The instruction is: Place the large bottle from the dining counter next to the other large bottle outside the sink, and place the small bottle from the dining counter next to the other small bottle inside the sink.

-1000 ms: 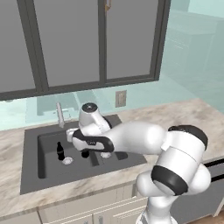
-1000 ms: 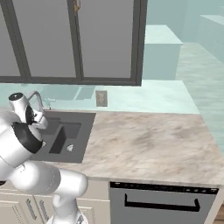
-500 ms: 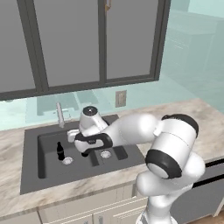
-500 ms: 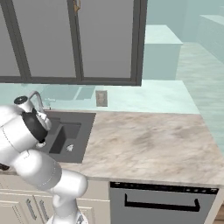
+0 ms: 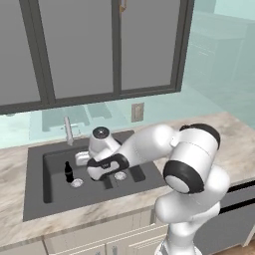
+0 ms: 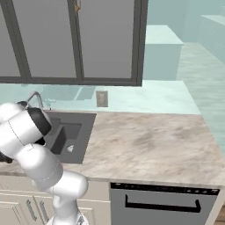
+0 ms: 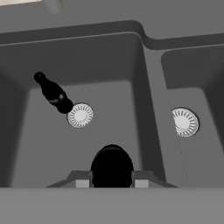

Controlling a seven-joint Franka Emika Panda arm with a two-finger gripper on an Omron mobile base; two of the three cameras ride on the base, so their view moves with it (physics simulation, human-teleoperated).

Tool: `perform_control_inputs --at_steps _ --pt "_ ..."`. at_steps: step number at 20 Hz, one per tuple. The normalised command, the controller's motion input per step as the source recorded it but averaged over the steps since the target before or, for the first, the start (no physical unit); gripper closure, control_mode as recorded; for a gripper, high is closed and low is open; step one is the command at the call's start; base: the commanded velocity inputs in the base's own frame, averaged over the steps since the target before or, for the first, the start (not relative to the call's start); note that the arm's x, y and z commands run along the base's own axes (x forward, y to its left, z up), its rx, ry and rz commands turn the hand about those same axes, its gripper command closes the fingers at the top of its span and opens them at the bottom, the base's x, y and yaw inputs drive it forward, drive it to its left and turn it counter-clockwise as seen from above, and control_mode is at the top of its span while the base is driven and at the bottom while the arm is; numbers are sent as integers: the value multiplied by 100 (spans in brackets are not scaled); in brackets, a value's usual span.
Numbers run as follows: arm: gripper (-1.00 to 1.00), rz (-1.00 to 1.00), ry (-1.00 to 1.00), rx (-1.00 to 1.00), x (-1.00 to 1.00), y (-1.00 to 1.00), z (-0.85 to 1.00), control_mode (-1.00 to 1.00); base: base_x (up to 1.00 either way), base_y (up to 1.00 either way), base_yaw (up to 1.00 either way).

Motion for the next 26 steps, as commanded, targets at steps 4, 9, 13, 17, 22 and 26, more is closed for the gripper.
perform_control_inputs --at_steps 4,9,13,17,22,26 --pt "100 0 -1 0 1 7 -9 -100 0 0 0" --pt "100 0 0 0 3 1 -19 -100 0 0 0" --pt "100 0 0 0 0 2 -22 -100 0 0 0" --pt "100 0 0 0 0 0 -23 -100 0 0 0" --pt "100 0 0 0 1 1 -29 -100 0 0 0" --pt "100 0 -1 0 9 9 -17 -100 0 0 0"
